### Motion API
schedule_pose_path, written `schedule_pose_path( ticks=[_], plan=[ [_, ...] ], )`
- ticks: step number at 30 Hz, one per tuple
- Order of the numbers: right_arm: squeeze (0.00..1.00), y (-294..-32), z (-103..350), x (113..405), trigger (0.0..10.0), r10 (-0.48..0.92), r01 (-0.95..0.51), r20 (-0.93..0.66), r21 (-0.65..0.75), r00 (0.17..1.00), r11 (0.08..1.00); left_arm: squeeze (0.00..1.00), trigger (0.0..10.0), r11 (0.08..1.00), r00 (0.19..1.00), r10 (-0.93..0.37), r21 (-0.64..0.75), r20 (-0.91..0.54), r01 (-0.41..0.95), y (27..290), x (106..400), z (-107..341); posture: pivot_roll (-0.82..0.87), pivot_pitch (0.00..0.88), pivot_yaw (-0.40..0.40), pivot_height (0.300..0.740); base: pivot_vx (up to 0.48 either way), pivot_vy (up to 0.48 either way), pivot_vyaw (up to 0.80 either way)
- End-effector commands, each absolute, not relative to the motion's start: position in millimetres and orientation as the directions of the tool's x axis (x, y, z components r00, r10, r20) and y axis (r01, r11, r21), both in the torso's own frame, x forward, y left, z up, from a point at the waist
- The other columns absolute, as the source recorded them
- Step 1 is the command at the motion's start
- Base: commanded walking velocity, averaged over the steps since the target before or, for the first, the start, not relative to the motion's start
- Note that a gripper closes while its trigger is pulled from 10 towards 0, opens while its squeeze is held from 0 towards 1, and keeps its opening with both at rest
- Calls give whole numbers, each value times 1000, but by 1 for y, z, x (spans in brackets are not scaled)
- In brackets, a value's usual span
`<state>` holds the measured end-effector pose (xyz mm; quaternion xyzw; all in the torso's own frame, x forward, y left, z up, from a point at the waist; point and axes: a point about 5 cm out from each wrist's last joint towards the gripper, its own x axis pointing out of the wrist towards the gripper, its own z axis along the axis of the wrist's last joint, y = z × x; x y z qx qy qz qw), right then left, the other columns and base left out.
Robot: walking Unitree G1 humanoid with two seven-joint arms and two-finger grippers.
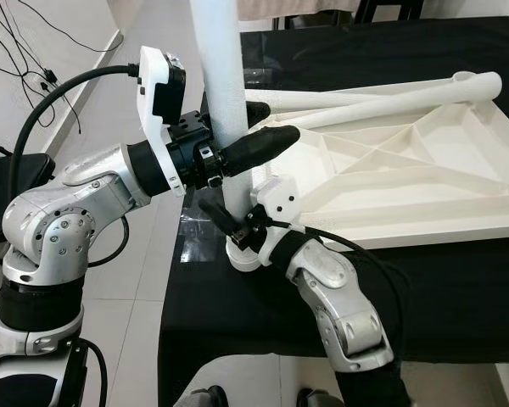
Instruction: Building children table
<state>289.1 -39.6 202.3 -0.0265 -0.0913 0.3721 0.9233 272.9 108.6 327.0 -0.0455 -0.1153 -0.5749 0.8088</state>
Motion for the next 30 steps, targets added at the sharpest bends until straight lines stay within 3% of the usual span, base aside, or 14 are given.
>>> schedule_pose_path(
  ticks=[1,3,4,12,13,14,15,16,18,22,23,24,25,30],
  plan=[
    [0,-43,165,293,0,669,-669,-7,-3,743,743,0,10000,326,300,-926,81,230,942,109,270,329,25,232,64,740,0,0,0],
    [0,-41,165,290,0,674,-674,-2,-5,739,739,0,8980,326,299,-925,82,234,942,110,270,329,24,232,66,740,0,0,0],
    [0,-39,166,283,0,657,-657,-11,0,754,754,0,0,324,298,-925,80,235,943,110,269,329,26,231,67,740,0,0,0],
    [0,-37,173,273,0,644,-644,3,7,765,765,0,0,289,264,-936,80,231,954,107,266,327,25,227,69,740,0,0,0],
    [0,-37,177,274,10000,677,-678,33,-4,735,735,0,0,281,256,-939,83,230,956,106,264,328,25,225,70,740,0,0,0],
    [0,-37,177,274,10000,677,-678,33,-4,735,735,0,0,281,256,-939,83,230,956,106,264,328,25,225,70,740,0,0,0],
    [90,-37,182,277,10000,724,-722,54,-43,688,690,0,0,274,249,-941,86,230,958,105,264,327,26,223,71,740,0,0,0],
    [1000,-38,185,280,10000,754,-750,65,-72,654,657,0,0,270,245,-942,87,229,959,104,263,327,26,223,72,740,0,0,0],
    [1000,-38,185,280,10000,754,-750,65,-72,654,657,0,0,270,245,-942,87,229,959,104,263,327,26,223,72,740,0,0,0],
    [933,-59,213,319,10000,945,-920,39,-220,323,324,0,0,239,212,-950,96,230,966,98,260,326,24,205,83,740,0,0,0],
    [322,-63,221,329,10000,955,-926,30,-235,297,295,0,0,231,204,-951,97,230,968,96,259,325,26,201,82,740,0,0,0],
    [322,-63,221,329,10000,955,-926,30,-235,297,295,0,0,231,204,-951,97,230,968,96,259,325,26,201,82,740,0,0,0],
    [0,-64,228,336,10000,957,-930,32,-230,287,286,0,0,225,198,-953,97,230,969,94,259,325,26,200,81,740,0,0,0],
    [0,-59,246,352,10000,973,-947,29,-227,227,228,0,0,205,179,-959,102,219,973,88,256,321,37,192,83,740,0,0,0]
  ],
)
